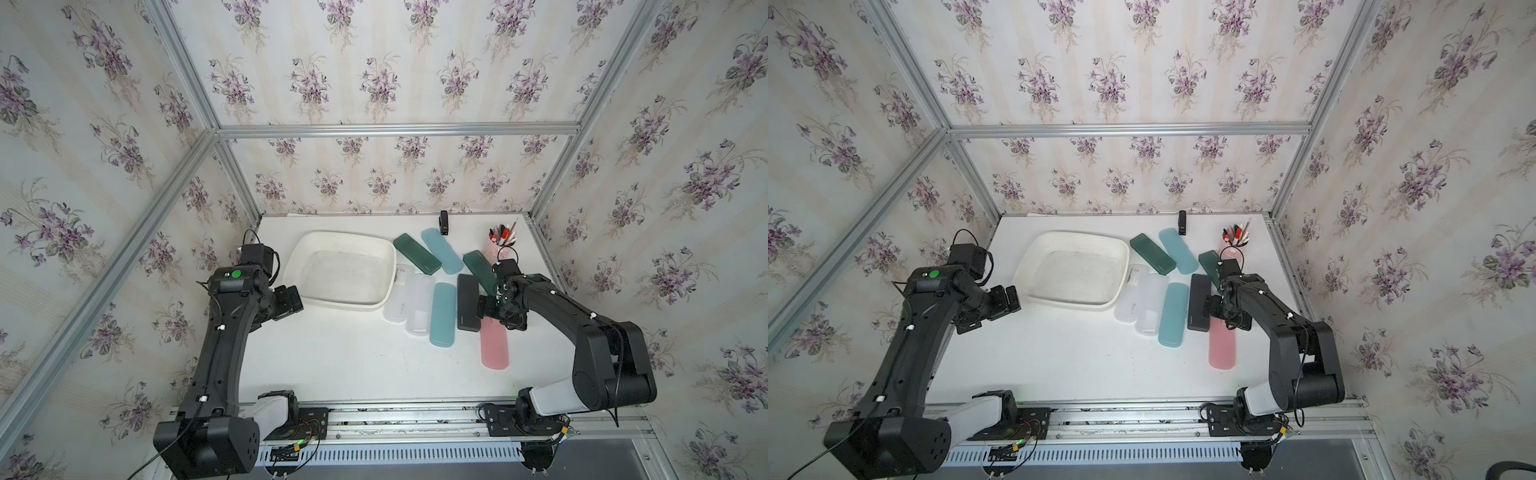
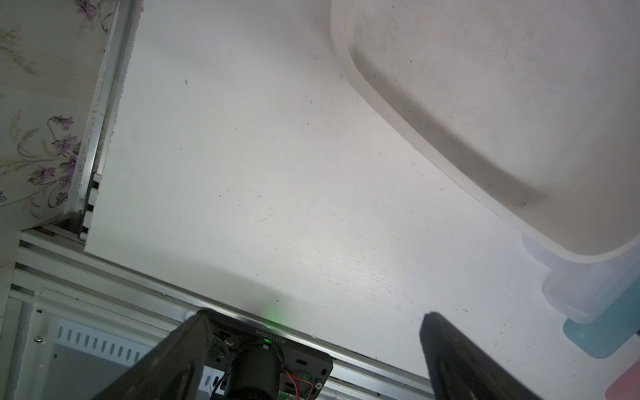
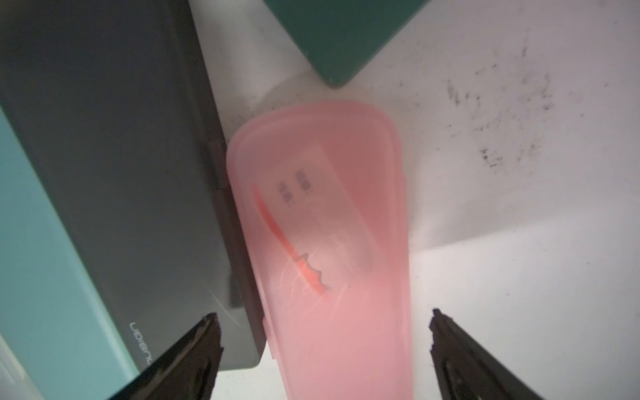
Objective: Put the pencil case into the storage box
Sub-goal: Pick up the pencil case from the center of the board.
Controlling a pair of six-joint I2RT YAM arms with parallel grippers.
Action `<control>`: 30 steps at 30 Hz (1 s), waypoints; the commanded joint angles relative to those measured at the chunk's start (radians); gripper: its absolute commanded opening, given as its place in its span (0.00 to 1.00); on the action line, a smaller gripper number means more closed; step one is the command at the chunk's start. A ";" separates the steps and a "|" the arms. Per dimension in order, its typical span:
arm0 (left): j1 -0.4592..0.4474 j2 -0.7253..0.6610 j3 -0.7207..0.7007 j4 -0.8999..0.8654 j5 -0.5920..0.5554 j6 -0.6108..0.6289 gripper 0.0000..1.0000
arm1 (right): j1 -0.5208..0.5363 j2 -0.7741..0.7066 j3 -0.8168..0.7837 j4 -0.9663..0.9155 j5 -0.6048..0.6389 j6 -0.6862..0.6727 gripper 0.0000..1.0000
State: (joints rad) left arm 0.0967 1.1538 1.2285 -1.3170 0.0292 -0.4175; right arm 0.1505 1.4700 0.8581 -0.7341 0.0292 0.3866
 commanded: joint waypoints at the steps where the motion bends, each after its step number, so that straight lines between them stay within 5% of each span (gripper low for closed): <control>1: 0.000 -0.040 -0.036 -0.021 -0.003 0.022 1.00 | 0.000 0.003 -0.019 0.042 -0.030 -0.002 0.97; 15: 0.000 -0.206 -0.151 0.045 -0.006 0.021 1.00 | 0.024 0.191 -0.027 0.082 -0.027 0.004 0.98; 30: 0.000 -0.336 -0.004 0.041 0.194 0.019 1.00 | 0.052 -0.022 -0.009 0.082 0.097 0.040 1.00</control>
State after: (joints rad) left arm 0.0967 0.8165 1.2354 -1.2778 0.1619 -0.4004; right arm 0.2016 1.4685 0.8402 -0.6086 0.0692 0.4049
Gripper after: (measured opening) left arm 0.997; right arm 0.996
